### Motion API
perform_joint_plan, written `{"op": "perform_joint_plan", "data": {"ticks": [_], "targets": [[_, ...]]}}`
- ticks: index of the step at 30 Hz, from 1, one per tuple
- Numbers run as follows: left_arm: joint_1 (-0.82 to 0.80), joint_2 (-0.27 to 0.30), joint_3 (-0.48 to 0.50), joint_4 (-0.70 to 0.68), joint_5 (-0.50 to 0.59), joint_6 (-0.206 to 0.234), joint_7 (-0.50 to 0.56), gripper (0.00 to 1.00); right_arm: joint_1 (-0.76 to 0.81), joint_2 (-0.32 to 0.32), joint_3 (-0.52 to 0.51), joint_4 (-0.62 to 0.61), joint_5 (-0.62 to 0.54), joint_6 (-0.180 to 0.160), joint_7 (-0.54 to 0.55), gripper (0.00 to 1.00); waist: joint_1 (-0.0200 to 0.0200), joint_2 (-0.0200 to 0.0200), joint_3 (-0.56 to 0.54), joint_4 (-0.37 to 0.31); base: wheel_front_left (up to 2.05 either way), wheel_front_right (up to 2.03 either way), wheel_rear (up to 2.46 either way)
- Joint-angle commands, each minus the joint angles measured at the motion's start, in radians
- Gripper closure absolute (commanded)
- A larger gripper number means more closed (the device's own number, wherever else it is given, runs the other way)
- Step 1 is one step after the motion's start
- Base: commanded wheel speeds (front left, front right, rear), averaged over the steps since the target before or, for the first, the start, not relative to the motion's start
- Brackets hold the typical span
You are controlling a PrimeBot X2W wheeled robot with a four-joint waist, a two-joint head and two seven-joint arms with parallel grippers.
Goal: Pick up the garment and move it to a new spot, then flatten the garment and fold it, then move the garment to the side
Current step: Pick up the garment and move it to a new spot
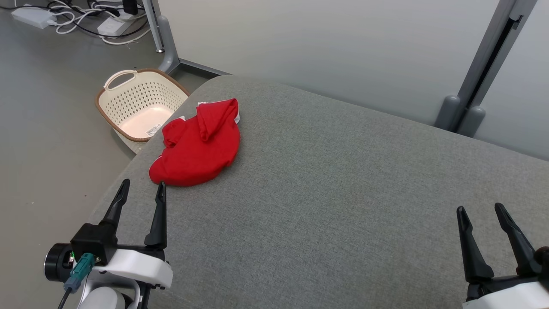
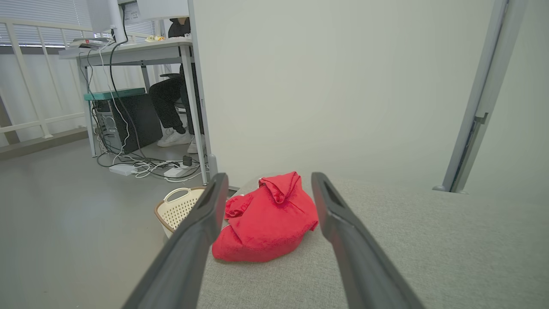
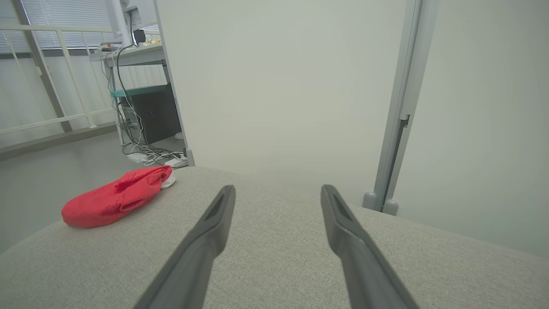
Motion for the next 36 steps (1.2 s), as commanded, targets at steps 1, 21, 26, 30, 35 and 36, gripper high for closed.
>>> {"op": "perform_joint_plan", "data": {"ticks": [1, 21, 26, 30, 35, 36], "targets": [[-0.017, 0.0, 0.006, 0.001, 0.009, -0.003, -0.005, 0.0, -0.006, -0.001, -0.003, -0.003, 0.003, 0.0, -0.008, 0.0, 0.0, 0.0, 0.002, 0.0, 0.0, 0.0, 0.0], [-0.325, -0.107, 0.1, 0.305, -0.015, -0.069, -0.004, 0.0, -0.166, -0.08, 0.005, -0.129, -0.015, 0.0, 0.073, 0.0, 0.0, 0.0, 0.355, -0.19, 0.0, 0.0, 0.0], [-0.437, -0.102, 0.141, 0.501, -0.046, -0.1, -0.004, 0.0, -0.203, -0.086, 0.002, -0.149, -0.017, 0.0, 0.077, 0.0, 0.0, 0.0, 0.432, -0.233, 0.0, 0.0, 0.0], [-0.536, -0.083, 0.172, 0.709, -0.076, -0.124, -0.004, 0.0, -0.234, -0.091, 0.007, -0.145, -0.012, 0.0, 0.067, 0.0, 0.0, 0.0, 0.477, -0.264, 0.0, 0.0, 0.0], [-0.611, -0.055, 0.2, 0.862, -0.101, -0.141, -0.004, 0.0, -0.252, -0.088, -0.003, -0.131, -0.004, 0.0, 0.051, 0.0, 0.0, 0.0, 0.493, -0.285, 0.0, 0.0, 0.0], [-0.62, -0.046, 0.203, 0.87, -0.098, -0.14, -0.003, 0.0, -0.252, -0.086, -0.007, -0.128, -0.002, 0.0, 0.05, 0.0, 0.0, 0.0, 0.493, -0.286, 0.0, 0.0, 0.0]]}}
